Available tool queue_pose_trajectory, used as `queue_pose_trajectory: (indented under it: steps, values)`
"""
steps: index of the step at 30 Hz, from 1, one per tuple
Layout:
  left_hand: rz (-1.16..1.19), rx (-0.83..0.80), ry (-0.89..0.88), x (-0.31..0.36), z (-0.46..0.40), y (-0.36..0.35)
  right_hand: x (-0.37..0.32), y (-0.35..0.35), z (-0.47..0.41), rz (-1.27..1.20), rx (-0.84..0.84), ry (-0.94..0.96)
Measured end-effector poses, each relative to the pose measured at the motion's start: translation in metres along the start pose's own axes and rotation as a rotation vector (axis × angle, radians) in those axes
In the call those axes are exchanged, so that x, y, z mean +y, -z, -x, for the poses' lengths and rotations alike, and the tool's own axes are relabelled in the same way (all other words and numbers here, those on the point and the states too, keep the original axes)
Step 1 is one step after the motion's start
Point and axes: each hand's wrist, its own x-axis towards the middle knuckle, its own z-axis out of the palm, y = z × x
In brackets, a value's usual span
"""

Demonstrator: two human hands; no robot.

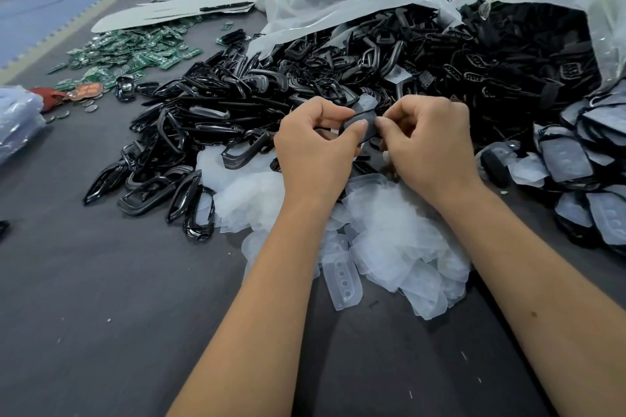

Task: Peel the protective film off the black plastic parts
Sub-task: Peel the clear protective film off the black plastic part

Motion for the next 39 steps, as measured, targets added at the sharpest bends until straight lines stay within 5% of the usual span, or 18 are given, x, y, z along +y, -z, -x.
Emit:
queue_pose_trajectory:
  steps: [8, 16, 25, 32, 39]
  values:
    - [-0.05, 0.059, 0.041, -0.006, -0.003, 0.0, -0.004, 0.001, 0.001, 0.188, -0.04, 0.129]
    - [0.117, 0.072, 0.135, -0.005, -0.006, 0.002, -0.004, 0.008, -0.002, -0.549, -0.216, -0.263]
    - [0.178, 0.062, 0.144, -0.002, -0.006, 0.002, -0.003, 0.006, -0.003, -0.696, -0.288, -0.34]
    - [0.184, 0.052, 0.139, -0.001, -0.005, 0.002, -0.001, 0.003, -0.003, -0.618, -0.216, -0.335]
    - [0.324, 0.081, 0.219, 0.002, -0.007, 0.008, 0.007, 0.013, -0.01, -0.782, 0.069, -0.43]
